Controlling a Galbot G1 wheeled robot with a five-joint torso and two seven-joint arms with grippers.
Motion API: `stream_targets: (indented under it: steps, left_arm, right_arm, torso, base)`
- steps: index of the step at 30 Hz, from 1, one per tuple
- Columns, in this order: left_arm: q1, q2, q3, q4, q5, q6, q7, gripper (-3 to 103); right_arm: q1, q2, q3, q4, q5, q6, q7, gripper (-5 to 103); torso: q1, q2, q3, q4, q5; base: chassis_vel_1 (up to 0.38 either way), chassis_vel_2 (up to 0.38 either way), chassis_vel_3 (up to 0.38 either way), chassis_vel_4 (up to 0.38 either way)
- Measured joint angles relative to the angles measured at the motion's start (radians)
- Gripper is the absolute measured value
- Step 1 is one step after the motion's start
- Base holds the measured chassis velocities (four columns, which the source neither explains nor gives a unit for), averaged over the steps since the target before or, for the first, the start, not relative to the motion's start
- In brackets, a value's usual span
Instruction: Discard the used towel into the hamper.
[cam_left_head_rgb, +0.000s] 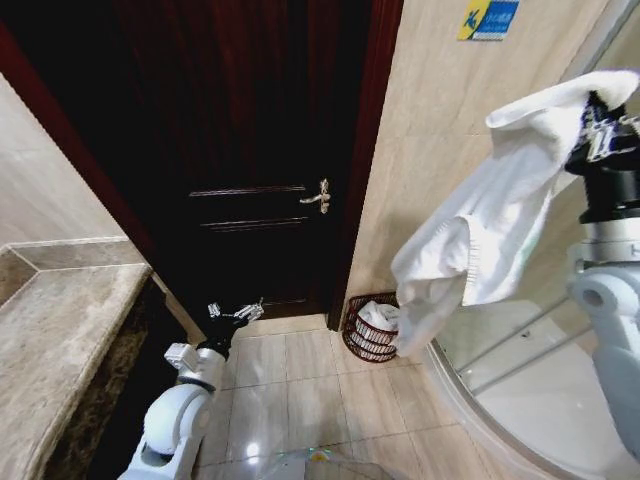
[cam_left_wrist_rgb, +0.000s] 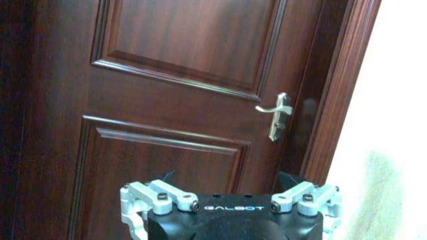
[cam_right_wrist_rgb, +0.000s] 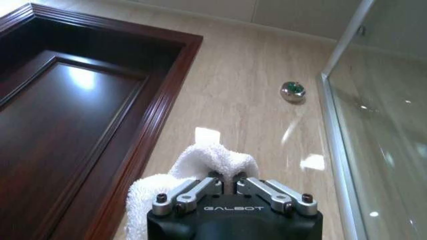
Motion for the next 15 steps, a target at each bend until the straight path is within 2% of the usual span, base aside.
stream_targets:
  steps: [8,15]
  left_arm:
    - [0.0,0.0,0.0,0.0,0.0,0.0,0.0,100]
    - [0.0,0.0,0.0,0.0,0.0,0.0,0.0,100]
  right_arm:
    - [0.12,-0.042,-0.058,-0.077,0.03,-0.001,-0.029,7]
    - [0.275,-0.067,-0.173,-0.179,0.076,-0.008,-0.045,7]
  torso:
    - [0.0,0.0,0.0,-0.0001,0.0001]
    - [0.0,0.0,0.0,0.0001,0.0002]
  base:
    - [0.0,0.0,0.0,0.0]
    - [0.0,0.0,0.0,0.0]
